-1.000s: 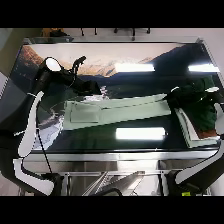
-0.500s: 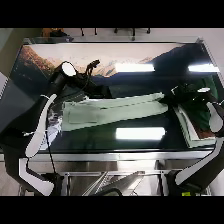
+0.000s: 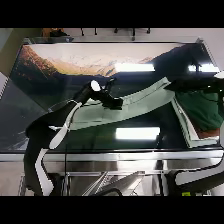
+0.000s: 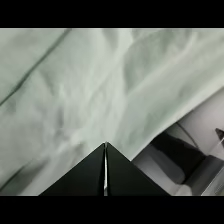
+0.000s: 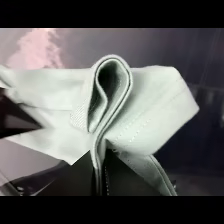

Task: Fold the shirts.

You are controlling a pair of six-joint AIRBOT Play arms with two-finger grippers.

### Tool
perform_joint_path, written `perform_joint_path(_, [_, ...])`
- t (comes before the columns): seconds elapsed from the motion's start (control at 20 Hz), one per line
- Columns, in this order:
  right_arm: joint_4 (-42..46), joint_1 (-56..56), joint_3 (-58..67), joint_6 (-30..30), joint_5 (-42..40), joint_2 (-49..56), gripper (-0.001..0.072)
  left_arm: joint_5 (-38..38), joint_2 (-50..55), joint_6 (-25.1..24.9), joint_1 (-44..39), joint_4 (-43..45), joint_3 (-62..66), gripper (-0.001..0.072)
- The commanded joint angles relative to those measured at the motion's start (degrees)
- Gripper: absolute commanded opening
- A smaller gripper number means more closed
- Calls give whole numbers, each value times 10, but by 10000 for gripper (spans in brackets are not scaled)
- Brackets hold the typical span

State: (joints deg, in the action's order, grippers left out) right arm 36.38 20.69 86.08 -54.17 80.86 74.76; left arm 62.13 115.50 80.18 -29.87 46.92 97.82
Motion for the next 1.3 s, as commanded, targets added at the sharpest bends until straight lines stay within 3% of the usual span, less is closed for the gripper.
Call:
perform_joint_path(0.0, [0, 1, 12, -7, 19, -74, 24, -76, 56, -15, -36, -103, 3, 14])
perform_joint_path(0.25, [-2, -1, 23, -30, 37, -125, 24, -37, 94, -17, -56, -127, 108, 14])
perform_joint_path(0.4, [-7, -11, 23, -53, 63, -128, 23, 80, 82, -18, -35, -167, 211, 14])
perform_joint_path(0.55, [-33, -72, 23, -59, 60, -133, 24, 149, -19, -22, 38, -223, 228, 14])
perform_joint_path(0.85, [-41, -340, 23, -61, -132, -87, 24, 147, -363, -30, 248, -225, 101, 14])
perform_joint_path(1.1, [-41, -565, 23, -28, -342, 56, 38, 164, -553, -56, 378, -224, -17, 15])
perform_joint_path(1.15, [-41, -597, 23, -17, -393, 95, 204, 168, -579, -58, 394, -224, -46, 15])
perform_joint_path(1.2, [-41, -621, 23, -11, -436, 126, 460, 172, -600, -59, 404, -224, -73, 14])
perform_joint_path(1.25, [-45, -637, 24, -11, -455, 148, 552, 173, -620, -65, 413, -224, -102, 15])
